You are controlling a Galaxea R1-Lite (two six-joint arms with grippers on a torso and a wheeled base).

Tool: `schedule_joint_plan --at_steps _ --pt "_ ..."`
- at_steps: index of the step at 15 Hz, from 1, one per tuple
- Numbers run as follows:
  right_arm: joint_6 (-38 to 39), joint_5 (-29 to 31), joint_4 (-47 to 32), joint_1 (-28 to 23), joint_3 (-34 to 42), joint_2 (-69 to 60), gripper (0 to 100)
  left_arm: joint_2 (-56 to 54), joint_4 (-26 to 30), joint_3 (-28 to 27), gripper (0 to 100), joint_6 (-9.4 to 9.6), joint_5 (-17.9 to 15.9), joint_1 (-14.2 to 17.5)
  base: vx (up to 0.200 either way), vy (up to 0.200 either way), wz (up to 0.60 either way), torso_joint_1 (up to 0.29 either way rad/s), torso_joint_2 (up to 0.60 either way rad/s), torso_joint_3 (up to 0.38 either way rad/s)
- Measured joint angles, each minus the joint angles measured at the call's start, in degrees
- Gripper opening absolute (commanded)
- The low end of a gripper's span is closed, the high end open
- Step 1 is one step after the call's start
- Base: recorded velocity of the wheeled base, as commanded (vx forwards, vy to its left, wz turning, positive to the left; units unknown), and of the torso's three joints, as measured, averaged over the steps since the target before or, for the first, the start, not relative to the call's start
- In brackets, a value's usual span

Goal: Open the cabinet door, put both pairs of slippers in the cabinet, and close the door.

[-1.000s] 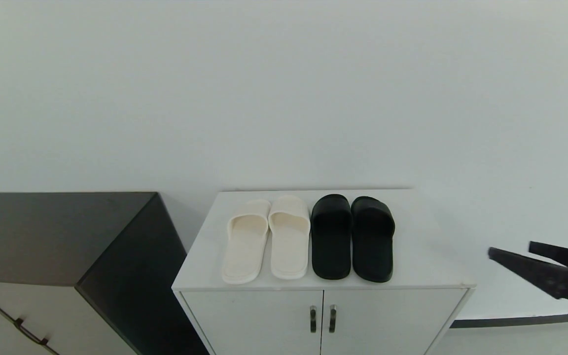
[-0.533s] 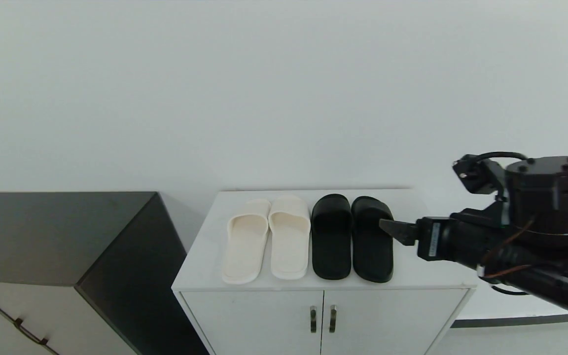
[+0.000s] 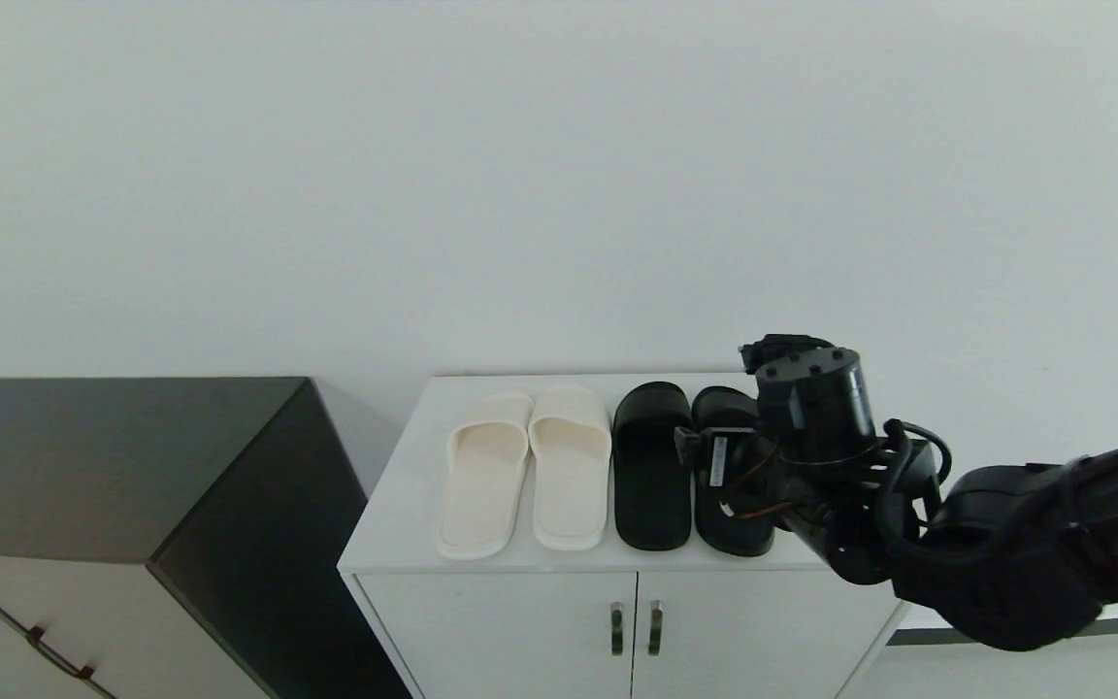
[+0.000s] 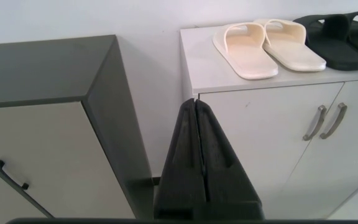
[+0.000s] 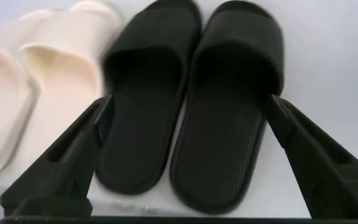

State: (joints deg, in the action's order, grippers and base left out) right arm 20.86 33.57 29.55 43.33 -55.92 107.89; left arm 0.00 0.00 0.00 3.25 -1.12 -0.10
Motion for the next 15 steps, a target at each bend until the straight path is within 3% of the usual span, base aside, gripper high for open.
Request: schedule_joint_plan --at_steps 8,15 --pt "-0.8 3.84 3.51 0.63 -6.81 10.69 100 0.0 0.0 0.0 0 -0.09 0.0 0.0 0.0 0.0 0.0 0.0 0.0 0.0" --pt "-6.72 5.45 9.89 -1.4 -12.08 18.98 100 0.0 0.0 0.0 0 -0.17 0.0 -0.01 0.0 0.0 0.0 0.0 0.0 0.0"
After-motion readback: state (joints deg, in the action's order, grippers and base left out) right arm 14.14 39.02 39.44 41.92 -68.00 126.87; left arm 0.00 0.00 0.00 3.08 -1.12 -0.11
